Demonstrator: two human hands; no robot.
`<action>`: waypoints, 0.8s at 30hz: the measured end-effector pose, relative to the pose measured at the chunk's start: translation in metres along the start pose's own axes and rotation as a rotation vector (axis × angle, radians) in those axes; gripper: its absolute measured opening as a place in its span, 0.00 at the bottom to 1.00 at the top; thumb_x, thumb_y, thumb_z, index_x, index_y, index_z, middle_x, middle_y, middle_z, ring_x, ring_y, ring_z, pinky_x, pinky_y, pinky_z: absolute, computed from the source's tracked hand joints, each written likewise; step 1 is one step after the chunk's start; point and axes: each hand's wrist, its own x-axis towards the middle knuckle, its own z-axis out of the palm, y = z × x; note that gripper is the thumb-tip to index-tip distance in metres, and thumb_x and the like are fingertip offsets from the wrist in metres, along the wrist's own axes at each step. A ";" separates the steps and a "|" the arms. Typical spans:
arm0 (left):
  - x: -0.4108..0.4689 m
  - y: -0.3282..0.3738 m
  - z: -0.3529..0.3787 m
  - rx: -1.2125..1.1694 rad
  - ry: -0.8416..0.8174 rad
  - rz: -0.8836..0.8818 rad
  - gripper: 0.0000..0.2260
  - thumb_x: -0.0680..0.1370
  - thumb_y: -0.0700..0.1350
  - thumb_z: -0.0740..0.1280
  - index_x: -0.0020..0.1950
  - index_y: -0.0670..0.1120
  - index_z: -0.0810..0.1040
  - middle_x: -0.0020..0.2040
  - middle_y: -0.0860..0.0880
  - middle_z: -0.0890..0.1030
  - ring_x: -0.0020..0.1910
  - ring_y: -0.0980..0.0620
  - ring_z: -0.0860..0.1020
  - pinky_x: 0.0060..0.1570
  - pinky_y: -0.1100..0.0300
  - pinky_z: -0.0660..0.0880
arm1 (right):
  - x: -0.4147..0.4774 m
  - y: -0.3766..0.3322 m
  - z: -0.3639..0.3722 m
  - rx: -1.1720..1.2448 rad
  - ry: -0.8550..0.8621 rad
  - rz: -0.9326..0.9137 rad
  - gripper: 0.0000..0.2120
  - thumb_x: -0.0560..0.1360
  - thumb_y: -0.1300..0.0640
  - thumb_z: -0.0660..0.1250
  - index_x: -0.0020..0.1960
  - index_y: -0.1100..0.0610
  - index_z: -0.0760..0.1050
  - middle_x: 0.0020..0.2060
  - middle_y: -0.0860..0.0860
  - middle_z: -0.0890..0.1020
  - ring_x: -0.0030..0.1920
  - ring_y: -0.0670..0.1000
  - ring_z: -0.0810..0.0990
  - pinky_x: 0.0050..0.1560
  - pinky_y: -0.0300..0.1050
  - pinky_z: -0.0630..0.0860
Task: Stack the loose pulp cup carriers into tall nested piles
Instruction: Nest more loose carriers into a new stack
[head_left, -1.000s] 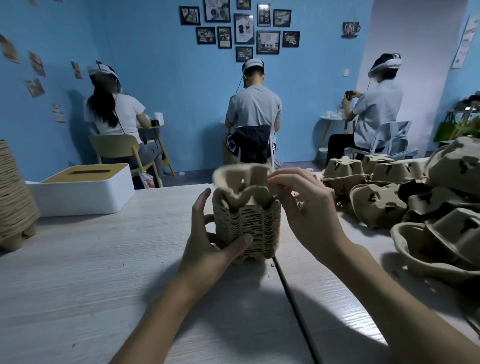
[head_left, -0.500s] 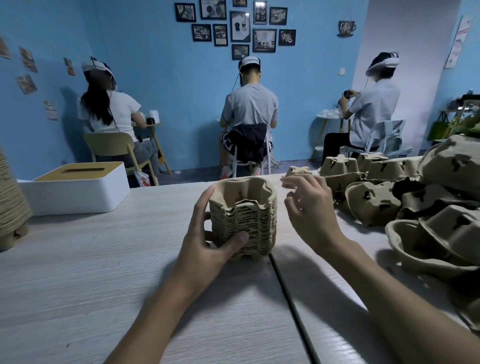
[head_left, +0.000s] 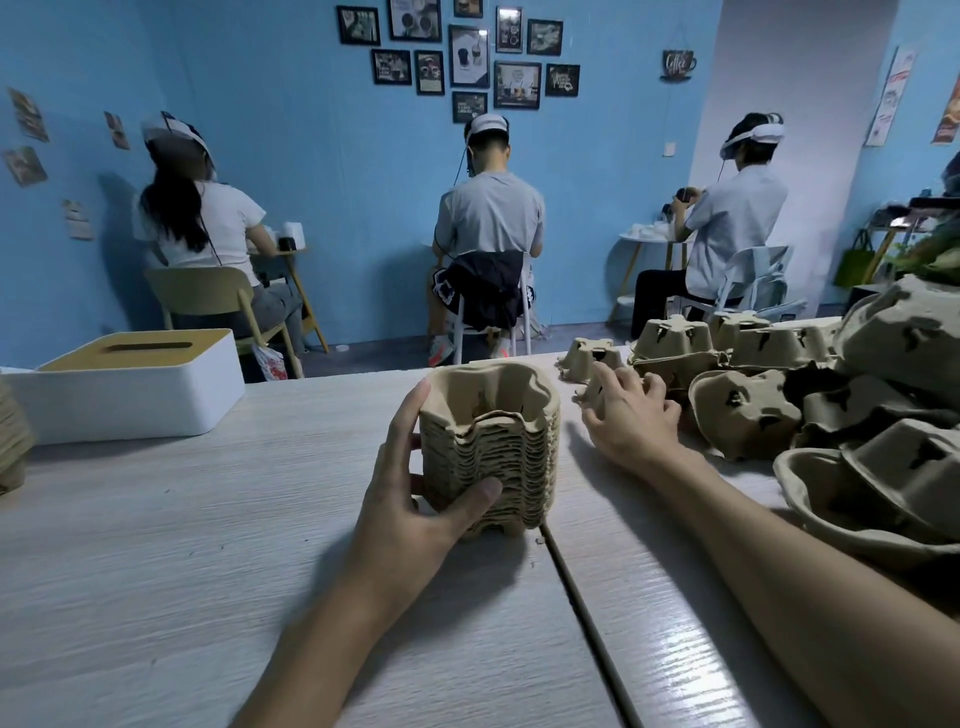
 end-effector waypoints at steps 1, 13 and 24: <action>0.000 0.000 0.000 -0.004 0.001 -0.002 0.41 0.65 0.55 0.77 0.70 0.77 0.60 0.64 0.53 0.75 0.48 0.50 0.83 0.45 0.49 0.83 | -0.001 0.001 -0.002 -0.042 -0.001 -0.015 0.26 0.79 0.45 0.58 0.75 0.43 0.55 0.74 0.52 0.61 0.73 0.63 0.54 0.67 0.62 0.59; -0.001 0.006 0.000 -0.033 0.004 -0.020 0.39 0.66 0.52 0.77 0.71 0.72 0.63 0.61 0.53 0.76 0.46 0.52 0.83 0.38 0.57 0.82 | -0.043 -0.006 -0.021 -0.011 0.060 -0.069 0.15 0.81 0.42 0.56 0.61 0.47 0.74 0.65 0.55 0.69 0.63 0.60 0.63 0.63 0.55 0.61; -0.002 0.008 -0.001 -0.007 0.007 -0.017 0.38 0.66 0.55 0.76 0.69 0.76 0.61 0.63 0.55 0.75 0.49 0.53 0.82 0.44 0.56 0.83 | -0.064 -0.007 -0.034 0.056 -0.053 0.030 0.23 0.74 0.38 0.63 0.61 0.53 0.71 0.58 0.61 0.72 0.60 0.63 0.69 0.62 0.54 0.68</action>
